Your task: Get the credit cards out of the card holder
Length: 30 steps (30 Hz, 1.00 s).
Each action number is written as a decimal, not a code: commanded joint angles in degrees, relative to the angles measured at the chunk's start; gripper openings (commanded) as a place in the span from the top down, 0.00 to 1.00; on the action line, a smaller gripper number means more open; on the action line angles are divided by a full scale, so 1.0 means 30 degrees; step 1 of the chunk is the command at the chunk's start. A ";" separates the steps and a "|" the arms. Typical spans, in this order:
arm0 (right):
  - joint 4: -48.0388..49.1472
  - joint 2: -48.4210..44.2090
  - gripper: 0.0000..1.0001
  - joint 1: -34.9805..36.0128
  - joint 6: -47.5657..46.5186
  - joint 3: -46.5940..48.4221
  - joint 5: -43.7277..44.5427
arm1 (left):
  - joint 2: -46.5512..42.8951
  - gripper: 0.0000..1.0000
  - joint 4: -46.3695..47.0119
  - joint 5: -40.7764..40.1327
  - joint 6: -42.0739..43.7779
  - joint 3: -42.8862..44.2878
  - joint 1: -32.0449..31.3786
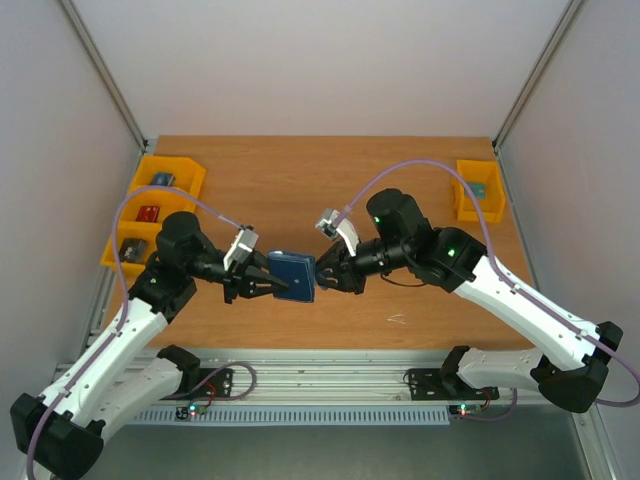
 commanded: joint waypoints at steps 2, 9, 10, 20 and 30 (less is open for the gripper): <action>0.3412 0.0310 0.97 0.0563 0.0689 0.0255 -0.1881 | 0.0390 0.97 0.1296 -0.1979 -0.0492 0.0305 -0.0176; 0.4164 -0.0888 0.99 0.0561 0.0972 -0.0924 -0.0404 | 0.0117 0.89 0.1426 -0.3631 -0.1019 -0.0140 -0.0178; 0.4174 -0.0990 0.99 0.0563 0.1002 -0.1048 -0.0319 | 0.0076 0.97 0.1688 -0.3808 -0.1124 -0.0230 -0.0174; 0.0184 -0.3035 0.83 0.0017 -0.0784 -0.0478 -0.0054 | 0.0057 1.00 0.2272 -0.3620 -0.1754 -0.0178 -0.0174; -0.3047 -0.2707 0.45 0.0014 -0.1294 0.2513 0.1732 | 0.0206 1.00 0.1787 -0.3512 -0.0853 0.0089 -0.0189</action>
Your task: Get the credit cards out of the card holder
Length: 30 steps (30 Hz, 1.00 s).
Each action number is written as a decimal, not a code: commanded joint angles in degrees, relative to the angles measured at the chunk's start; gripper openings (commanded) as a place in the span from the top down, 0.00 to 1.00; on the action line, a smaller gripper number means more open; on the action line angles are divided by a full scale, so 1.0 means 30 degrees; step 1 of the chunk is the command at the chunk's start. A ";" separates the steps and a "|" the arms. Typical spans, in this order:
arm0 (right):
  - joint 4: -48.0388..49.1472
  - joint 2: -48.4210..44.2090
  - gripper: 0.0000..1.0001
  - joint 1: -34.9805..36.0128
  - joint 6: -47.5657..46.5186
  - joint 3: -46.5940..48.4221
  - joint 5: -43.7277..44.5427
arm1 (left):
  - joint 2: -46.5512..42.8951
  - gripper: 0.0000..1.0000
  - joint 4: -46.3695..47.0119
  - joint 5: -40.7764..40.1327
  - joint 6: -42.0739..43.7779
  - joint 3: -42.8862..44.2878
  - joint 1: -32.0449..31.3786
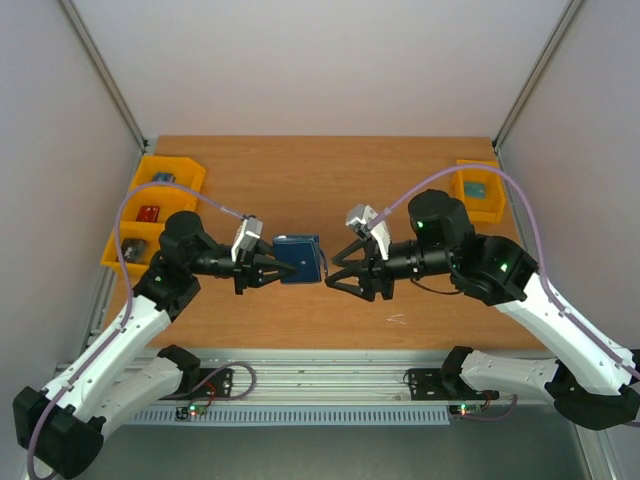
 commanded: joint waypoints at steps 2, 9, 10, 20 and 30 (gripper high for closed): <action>-0.0502 0.0165 0.46 0.0090 -0.0254 0.1362 0.1340 | 0.0038 1.00 -0.0141 0.0148 0.0875 0.0351 -0.0070; -0.0376 0.1328 0.52 0.0086 -0.1008 0.2273 0.2183 | -0.0113 1.00 -0.0738 0.0669 0.1837 0.0524 -0.0619; -0.0421 0.1457 0.52 0.0086 -0.1119 0.2404 0.2314 | -0.0129 1.00 -0.0739 0.0703 0.1968 0.0537 -0.0628; -0.0946 0.1667 0.56 -0.0281 -0.1219 0.1877 0.3219 | -0.0428 1.00 -0.1566 0.1151 0.2454 0.0568 -0.0629; -0.1272 0.2262 0.53 -0.0383 -0.0783 0.1773 0.2864 | -0.0389 1.00 -0.1665 0.1263 0.2750 0.0627 -0.0658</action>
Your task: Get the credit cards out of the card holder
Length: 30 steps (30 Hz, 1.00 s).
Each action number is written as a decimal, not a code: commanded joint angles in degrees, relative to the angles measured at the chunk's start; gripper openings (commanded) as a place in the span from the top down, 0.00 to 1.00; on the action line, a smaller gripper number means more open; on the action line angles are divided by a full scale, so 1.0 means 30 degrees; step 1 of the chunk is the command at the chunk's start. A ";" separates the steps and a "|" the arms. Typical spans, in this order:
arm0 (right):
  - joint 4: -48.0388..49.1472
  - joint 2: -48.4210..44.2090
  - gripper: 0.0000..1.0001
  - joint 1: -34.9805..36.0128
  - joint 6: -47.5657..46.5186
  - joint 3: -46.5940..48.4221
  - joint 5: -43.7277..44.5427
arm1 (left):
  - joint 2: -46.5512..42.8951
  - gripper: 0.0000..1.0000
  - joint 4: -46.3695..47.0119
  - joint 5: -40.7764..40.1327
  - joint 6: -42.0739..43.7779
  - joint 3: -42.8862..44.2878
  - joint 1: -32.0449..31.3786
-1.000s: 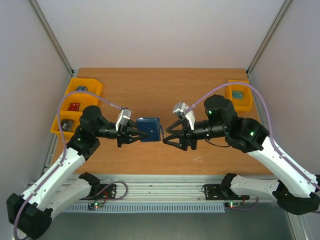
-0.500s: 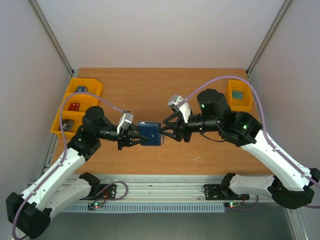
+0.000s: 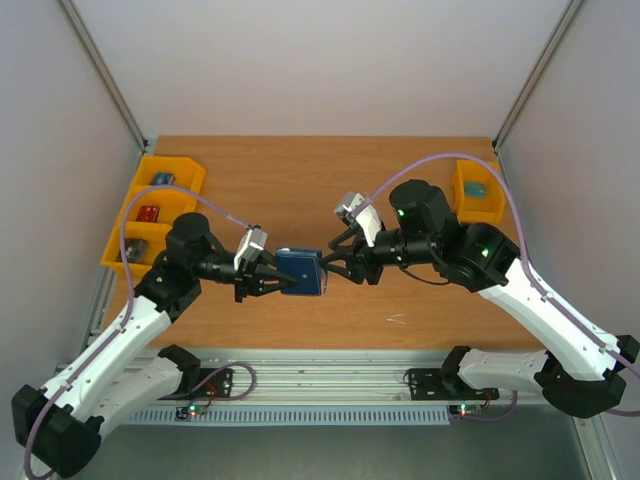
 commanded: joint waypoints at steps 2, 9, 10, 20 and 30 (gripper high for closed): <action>-0.0389 0.0789 0.53 -0.0106 0.0280 0.0195 -0.0186 | -0.0394 1.00 0.0449 0.0581 0.0377 0.0646 -0.0098; 0.0739 0.1387 0.52 -0.0106 0.0651 -0.0144 -0.1176 | -0.0491 1.00 0.0367 0.0700 0.0464 0.0591 -0.0097; 0.0977 0.1449 0.52 -0.0106 0.0675 -0.0156 -0.1602 | -0.0484 1.00 0.0357 0.0688 0.0486 0.0590 -0.0097; 0.1902 0.2202 0.44 -0.0004 0.1093 -0.0346 -0.5284 | -0.0358 1.00 0.1967 0.0215 -0.0978 0.0474 -0.0083; 0.4147 0.1384 0.99 0.0012 0.2036 -0.1682 -0.4203 | -0.0406 0.97 0.1869 -0.0394 -0.0928 0.0231 -0.0098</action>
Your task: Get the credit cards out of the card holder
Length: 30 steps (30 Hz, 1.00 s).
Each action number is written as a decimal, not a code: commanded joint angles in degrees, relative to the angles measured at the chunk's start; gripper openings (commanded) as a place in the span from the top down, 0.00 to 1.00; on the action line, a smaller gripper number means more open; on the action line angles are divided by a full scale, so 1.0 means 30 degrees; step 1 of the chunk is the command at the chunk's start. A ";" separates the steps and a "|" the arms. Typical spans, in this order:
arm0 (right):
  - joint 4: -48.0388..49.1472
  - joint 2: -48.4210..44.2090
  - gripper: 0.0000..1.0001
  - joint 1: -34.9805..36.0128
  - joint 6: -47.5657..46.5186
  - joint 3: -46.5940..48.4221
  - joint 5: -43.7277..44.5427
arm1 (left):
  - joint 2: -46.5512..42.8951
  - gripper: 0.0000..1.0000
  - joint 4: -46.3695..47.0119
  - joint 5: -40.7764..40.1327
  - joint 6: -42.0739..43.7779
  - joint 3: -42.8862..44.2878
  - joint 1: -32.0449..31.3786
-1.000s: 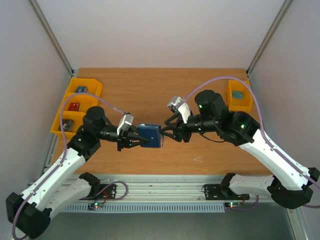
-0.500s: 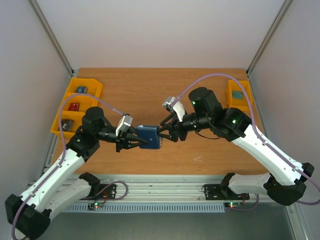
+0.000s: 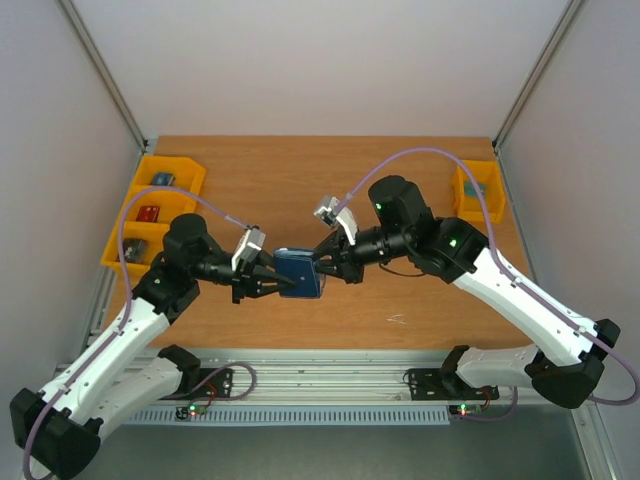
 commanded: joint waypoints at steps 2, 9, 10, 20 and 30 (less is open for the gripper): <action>0.0987 -0.0667 0.99 0.0192 0.0894 -0.0761 0.2331 | -0.0156 0.66 0.1885 -0.2244 -0.0617 0.0026 -0.0119; -0.3473 0.0377 0.99 0.0236 0.5364 0.1869 1.1693 | 0.0093 0.28 0.0805 -1.0445 -0.1177 -0.0286 -0.0105; -0.4124 0.0679 0.99 0.0296 0.6597 0.2308 1.3174 | 0.0150 0.28 0.0507 -1.1307 -0.1040 -0.0278 -0.0118; -0.6527 0.4355 0.99 0.4083 1.0440 0.5834 2.1339 | 0.0618 0.01 0.0693 -1.1934 -0.1013 -0.0141 -0.0119; -0.6365 0.6230 0.99 0.4749 0.9163 0.7781 1.9787 | 0.0900 0.04 0.0787 -1.2696 -0.1927 -0.0300 -0.0119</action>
